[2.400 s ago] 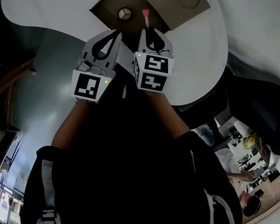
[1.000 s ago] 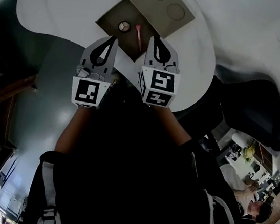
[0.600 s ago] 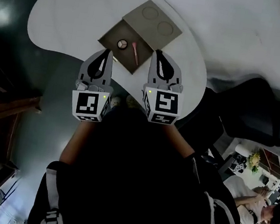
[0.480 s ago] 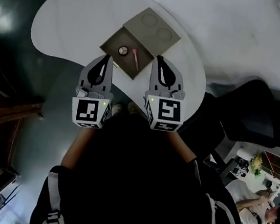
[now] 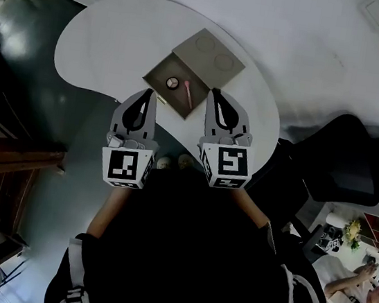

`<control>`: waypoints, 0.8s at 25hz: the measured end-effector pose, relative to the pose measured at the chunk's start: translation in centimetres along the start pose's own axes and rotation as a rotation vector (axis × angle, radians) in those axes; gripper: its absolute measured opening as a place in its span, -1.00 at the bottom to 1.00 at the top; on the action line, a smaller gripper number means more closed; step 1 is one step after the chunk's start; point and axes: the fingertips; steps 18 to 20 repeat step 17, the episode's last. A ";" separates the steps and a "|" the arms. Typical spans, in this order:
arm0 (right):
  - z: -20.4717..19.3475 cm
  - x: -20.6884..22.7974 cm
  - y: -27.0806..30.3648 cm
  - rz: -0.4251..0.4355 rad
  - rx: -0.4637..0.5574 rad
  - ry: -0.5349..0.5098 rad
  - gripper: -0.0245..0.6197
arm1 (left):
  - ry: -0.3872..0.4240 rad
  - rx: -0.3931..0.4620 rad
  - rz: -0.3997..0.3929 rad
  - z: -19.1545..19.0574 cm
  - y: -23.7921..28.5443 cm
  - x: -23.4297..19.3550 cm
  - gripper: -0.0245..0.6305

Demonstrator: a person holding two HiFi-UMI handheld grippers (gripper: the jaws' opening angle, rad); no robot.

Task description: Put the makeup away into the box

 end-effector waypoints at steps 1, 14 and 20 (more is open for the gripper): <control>0.1 -0.2 -0.2 0.003 0.004 -0.005 -0.85 | -0.001 0.002 0.001 0.1 -0.3 0.0 -0.90; -0.3 -0.4 -1.5 0.024 0.000 -0.014 -0.85 | 0.010 0.009 -0.014 0.0 -1.1 1.2 -0.90; -0.5 -0.5 -2.2 0.027 -0.006 -0.008 -0.85 | 0.009 0.007 -0.018 -0.1 -1.5 1.9 -0.90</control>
Point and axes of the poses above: the fingertips, and each gripper's own axes: y forward along the fingers, x to its right, z out of its top, and after that the axes turned 8 degrees about x, right-handed
